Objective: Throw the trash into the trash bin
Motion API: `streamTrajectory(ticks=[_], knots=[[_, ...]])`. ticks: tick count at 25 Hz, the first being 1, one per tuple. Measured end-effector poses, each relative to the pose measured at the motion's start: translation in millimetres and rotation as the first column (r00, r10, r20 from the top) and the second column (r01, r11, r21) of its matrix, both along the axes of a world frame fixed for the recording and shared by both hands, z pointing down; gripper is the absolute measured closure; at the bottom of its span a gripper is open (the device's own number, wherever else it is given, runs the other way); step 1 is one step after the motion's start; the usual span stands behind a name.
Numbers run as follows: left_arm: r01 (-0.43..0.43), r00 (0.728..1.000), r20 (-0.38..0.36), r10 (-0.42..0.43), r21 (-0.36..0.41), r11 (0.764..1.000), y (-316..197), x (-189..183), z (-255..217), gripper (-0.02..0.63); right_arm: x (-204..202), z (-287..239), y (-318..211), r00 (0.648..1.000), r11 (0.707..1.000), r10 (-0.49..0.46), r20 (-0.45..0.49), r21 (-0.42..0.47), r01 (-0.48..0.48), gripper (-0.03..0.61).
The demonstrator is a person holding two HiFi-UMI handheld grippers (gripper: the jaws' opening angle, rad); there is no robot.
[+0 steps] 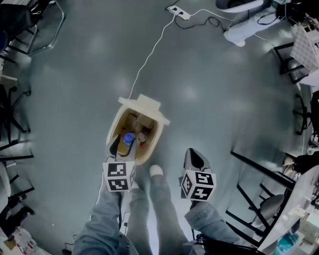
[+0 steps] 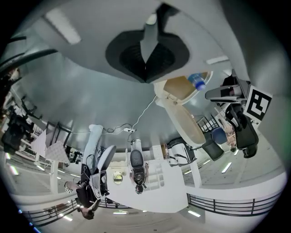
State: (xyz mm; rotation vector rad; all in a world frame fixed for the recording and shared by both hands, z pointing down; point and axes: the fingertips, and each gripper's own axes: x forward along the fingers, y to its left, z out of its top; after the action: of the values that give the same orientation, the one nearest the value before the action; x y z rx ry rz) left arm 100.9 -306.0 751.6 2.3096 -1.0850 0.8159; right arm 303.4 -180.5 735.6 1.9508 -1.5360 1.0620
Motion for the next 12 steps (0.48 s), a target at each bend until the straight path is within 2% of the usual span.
streamTrajectory(ticks=[1, 5, 12], knots=[[-0.005, 1.000, -0.003, 0.005, -0.004, 1.000, 0.3, 0.6, 2.7, 0.350, 0.2, 3.2, 1.0, 1.000, 1.000, 0.001, 0.002, -0.006, -0.001, 0.575], [-0.015, 1.000, -0.004, 0.015, -0.005, 1.000, 1.9, -0.1, 8.4, 0.348, 1.8, 12.4, 4.0, 1.000, 1.000, 0.009, 0.005, -0.022, -0.009, 0.575], [0.016, 1.000, -0.005, -0.016, 0.002, 1.000, 6.3, -13.1, 4.7, 0.350, -8.1, 13.1, -1.4, 1.000, 1.000, -0.007, 0.010, -0.011, 0.007, 0.575]])
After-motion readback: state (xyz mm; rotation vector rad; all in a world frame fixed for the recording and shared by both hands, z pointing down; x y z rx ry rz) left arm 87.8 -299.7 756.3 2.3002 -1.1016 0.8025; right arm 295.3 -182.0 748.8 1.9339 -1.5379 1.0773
